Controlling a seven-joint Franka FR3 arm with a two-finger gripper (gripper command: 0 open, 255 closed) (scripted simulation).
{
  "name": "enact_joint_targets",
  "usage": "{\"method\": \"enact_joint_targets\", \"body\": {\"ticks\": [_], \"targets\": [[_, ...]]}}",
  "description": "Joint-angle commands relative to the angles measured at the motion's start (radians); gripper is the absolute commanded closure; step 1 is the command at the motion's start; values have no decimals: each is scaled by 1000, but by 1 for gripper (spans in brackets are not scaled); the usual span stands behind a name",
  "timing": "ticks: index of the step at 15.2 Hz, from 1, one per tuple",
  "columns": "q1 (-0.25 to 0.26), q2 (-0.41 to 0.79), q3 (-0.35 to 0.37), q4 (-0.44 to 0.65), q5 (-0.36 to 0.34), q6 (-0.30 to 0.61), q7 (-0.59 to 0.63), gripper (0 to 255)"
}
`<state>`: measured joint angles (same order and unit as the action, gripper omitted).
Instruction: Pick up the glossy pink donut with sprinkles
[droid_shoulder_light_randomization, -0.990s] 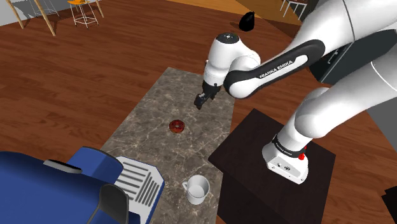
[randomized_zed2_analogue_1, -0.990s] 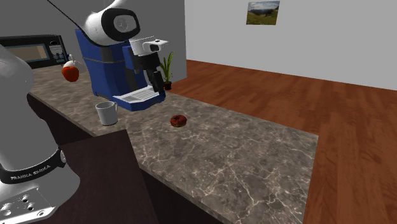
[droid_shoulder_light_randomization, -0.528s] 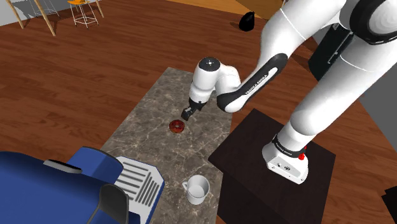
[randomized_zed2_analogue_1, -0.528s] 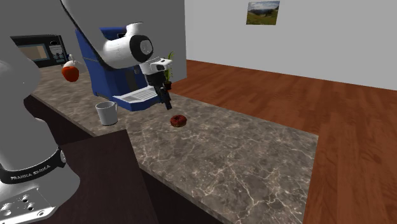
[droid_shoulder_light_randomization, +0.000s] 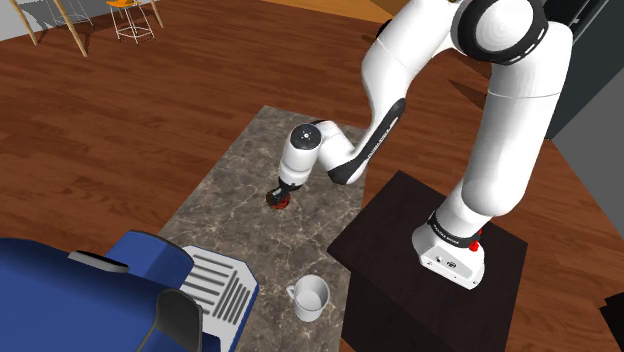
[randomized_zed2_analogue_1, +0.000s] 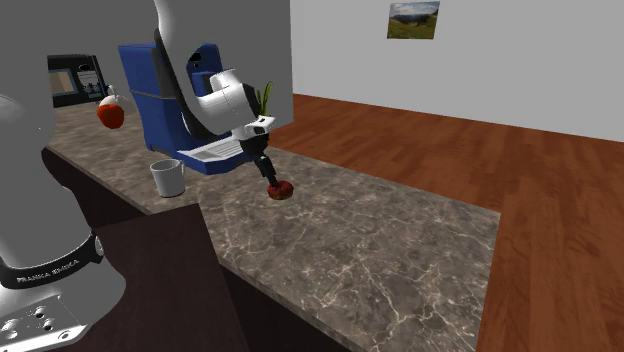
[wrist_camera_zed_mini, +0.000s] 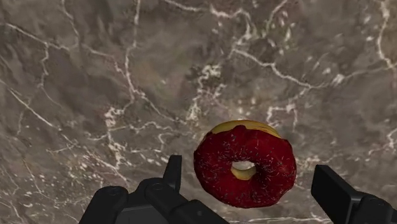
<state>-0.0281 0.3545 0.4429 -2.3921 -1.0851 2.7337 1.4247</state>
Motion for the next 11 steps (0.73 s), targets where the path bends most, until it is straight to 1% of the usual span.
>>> {"method": "enact_joint_targets", "body": {"ticks": [1,6,8,9,11], "targets": [[27,43,-28,25,-65,3,58,0],[65,117,-76,61,-167,17,149,0],[69,126,-81,66,-179,18,159,0],[70,128,-82,68,-179,18,160,255],[70,128,-81,68,-179,18,160,255]]}}
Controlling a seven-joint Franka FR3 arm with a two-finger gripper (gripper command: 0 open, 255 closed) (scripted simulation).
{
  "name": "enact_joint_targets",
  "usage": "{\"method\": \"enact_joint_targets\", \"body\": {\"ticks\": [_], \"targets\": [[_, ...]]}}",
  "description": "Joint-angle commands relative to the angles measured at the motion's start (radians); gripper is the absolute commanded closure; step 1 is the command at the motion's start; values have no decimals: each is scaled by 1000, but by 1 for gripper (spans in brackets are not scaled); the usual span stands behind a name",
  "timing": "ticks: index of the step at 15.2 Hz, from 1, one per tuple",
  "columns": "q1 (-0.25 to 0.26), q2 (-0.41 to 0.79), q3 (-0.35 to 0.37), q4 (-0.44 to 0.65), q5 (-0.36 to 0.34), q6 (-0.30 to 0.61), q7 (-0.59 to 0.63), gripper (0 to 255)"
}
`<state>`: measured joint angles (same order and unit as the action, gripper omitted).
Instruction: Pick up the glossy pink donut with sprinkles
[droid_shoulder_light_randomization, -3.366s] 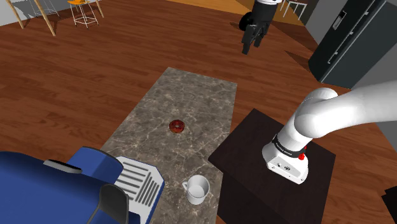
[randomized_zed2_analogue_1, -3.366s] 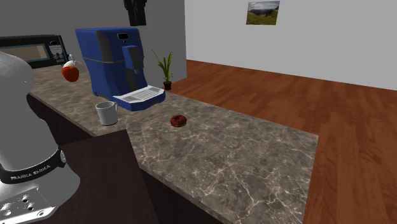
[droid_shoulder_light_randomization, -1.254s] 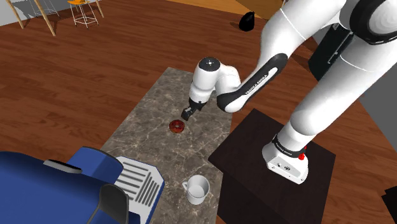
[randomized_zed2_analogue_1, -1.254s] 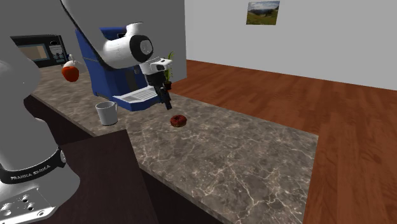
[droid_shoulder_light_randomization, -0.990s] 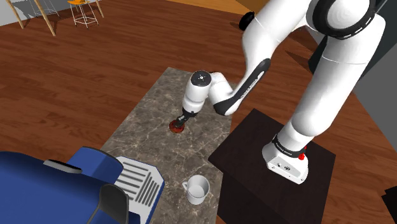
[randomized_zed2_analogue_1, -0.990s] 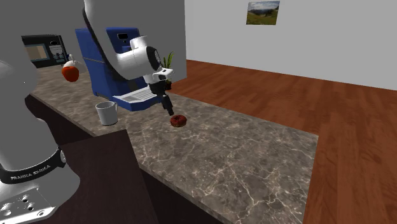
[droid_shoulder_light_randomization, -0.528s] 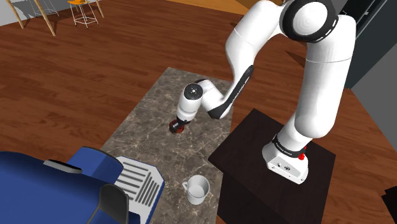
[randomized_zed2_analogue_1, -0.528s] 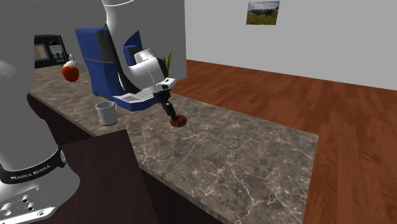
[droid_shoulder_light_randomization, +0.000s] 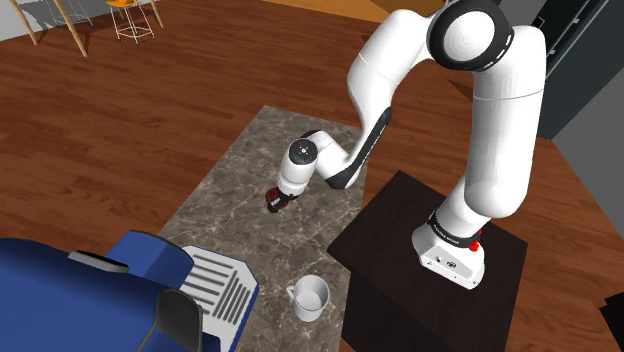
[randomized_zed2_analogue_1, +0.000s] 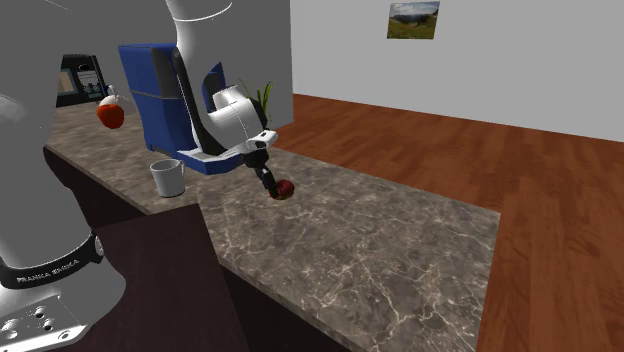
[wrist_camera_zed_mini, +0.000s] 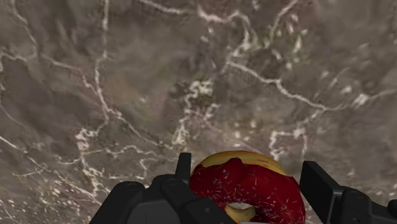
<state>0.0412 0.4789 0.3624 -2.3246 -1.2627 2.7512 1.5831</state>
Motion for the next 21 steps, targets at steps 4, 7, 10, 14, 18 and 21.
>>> {"method": "enact_joint_targets", "body": {"ticks": [4,7,10,14,18,21], "targets": [[0,2,-2,-2,-4,2,3,255],[0,1,-1,-2,-1,1,1,255],[-22,-43,27,-24,59,-7,-53,255],[-53,-102,66,-52,144,-19,-127,255],[-84,-162,108,-77,236,-32,-205,255],[-108,-207,140,-93,308,-43,-266,255]]}}
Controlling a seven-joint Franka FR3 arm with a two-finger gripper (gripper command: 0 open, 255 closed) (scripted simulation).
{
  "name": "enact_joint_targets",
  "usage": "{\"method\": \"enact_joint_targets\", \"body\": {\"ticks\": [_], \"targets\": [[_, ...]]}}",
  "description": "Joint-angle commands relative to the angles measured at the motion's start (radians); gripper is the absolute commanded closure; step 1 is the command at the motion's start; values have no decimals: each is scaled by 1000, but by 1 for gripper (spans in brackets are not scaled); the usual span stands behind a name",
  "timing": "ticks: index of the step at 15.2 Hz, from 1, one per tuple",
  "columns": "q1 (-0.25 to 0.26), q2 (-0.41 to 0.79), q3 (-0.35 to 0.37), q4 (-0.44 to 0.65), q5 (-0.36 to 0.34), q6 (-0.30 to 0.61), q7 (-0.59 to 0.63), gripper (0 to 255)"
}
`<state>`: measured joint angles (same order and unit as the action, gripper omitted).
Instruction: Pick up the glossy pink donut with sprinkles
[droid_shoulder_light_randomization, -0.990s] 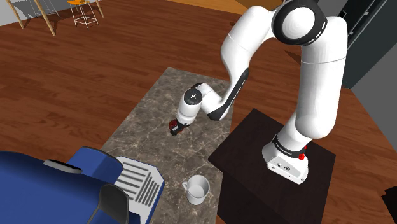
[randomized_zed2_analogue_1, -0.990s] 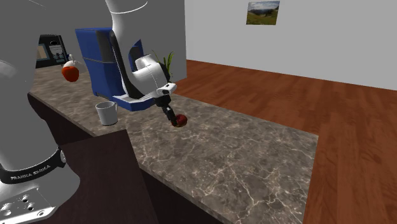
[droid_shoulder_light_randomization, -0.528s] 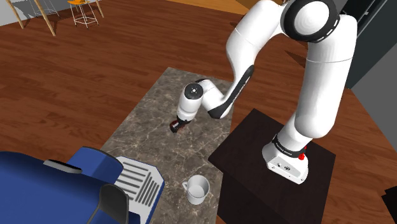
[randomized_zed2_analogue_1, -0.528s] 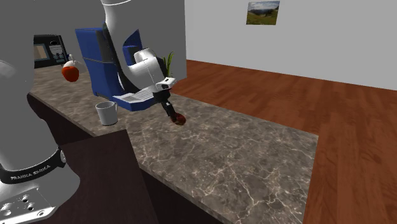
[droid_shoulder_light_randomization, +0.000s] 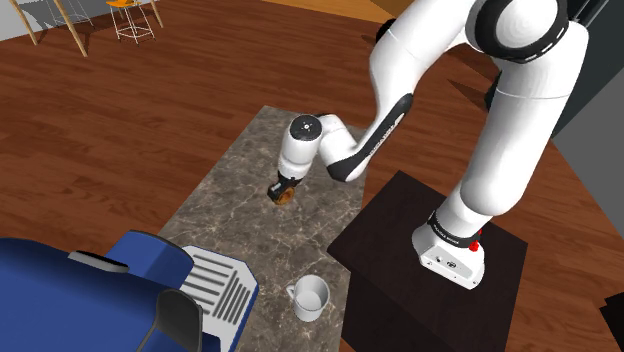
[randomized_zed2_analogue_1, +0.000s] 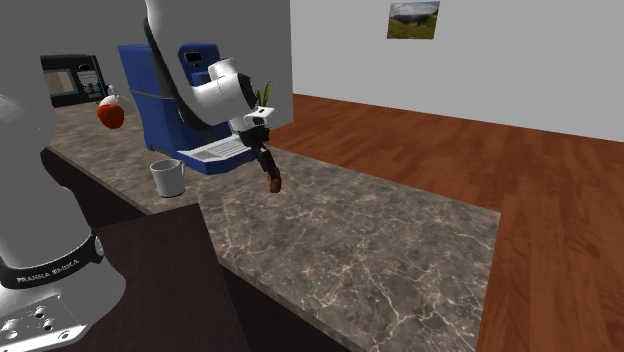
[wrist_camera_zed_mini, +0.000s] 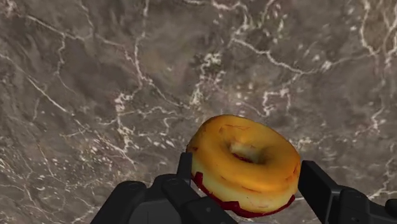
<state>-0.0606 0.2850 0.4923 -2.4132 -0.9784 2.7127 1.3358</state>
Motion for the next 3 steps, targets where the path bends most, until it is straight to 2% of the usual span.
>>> {"method": "enact_joint_targets", "body": {"ticks": [1,3], "targets": [[-14,-28,21,-9,49,-8,-39,255],[-15,-31,23,-10,53,-8,-43,255]]}}
